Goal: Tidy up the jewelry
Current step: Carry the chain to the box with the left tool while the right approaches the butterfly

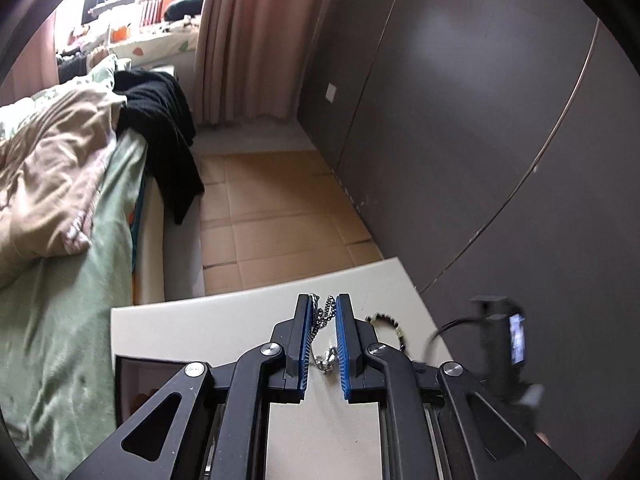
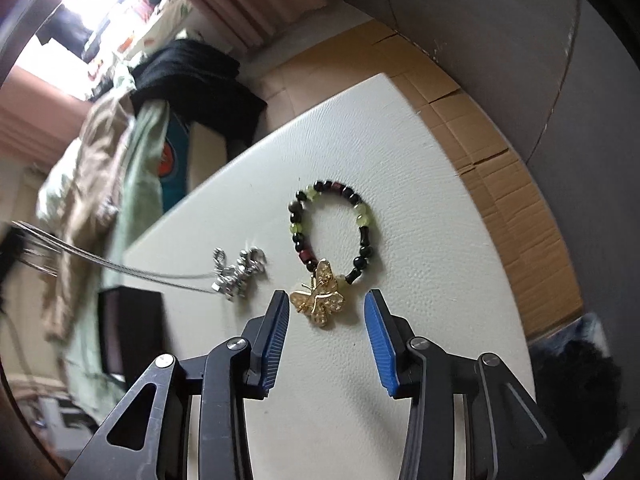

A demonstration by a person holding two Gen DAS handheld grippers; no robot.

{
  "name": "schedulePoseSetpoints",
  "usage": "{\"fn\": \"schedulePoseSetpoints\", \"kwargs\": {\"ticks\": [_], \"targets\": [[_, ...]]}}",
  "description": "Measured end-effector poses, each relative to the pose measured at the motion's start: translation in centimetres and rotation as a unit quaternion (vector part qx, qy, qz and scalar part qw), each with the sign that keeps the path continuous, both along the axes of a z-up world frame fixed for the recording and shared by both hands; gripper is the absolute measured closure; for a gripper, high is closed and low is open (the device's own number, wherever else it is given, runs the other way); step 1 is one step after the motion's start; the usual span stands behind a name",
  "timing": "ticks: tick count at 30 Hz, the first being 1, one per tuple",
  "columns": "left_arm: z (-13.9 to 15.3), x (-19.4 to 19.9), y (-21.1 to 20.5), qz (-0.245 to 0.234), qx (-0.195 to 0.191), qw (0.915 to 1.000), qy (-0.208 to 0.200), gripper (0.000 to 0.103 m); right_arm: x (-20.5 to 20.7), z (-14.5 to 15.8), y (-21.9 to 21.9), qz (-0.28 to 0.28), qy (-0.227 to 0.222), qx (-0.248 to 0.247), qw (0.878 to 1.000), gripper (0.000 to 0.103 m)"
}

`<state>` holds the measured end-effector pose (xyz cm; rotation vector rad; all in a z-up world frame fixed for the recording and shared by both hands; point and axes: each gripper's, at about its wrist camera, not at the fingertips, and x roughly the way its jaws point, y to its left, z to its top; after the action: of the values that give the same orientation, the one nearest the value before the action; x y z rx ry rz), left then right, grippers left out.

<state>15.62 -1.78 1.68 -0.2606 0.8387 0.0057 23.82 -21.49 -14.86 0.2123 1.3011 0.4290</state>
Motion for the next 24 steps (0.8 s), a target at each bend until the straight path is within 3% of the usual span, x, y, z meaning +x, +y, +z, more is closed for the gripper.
{"fn": "schedulePoseSetpoints", "kwargs": {"ticks": [11, 13, 17, 22, 24], "targets": [[4.6, -1.7, 0.5, 0.002, 0.017, 0.9990, -0.042, 0.091, -0.4, 0.1, 2.6, 0.028, -0.052, -0.091, 0.994, 0.061], [5.6, -1.9, 0.5, 0.003, 0.022, 0.9984, -0.052, 0.091, -0.7, 0.2, 3.3, 0.040, -0.070, -0.120, 0.990, 0.075], [7.1, -2.3, 0.5, 0.006, 0.027, 0.9976, -0.063, 0.091, -1.1, 0.3, 3.2, 0.057, -0.065, -0.104, 0.991, 0.077], [9.1, -2.9, 0.4, 0.006, 0.036, 0.9961, -0.081, 0.091, -0.9, 0.9, 1.9, 0.052, -0.041, -0.045, 0.997, 0.084], [10.0, -3.2, 0.4, 0.007, 0.039, 0.9954, -0.087, 0.091, -0.9, 1.2, 1.7, 0.050, -0.037, -0.026, 0.998, 0.097]]}}
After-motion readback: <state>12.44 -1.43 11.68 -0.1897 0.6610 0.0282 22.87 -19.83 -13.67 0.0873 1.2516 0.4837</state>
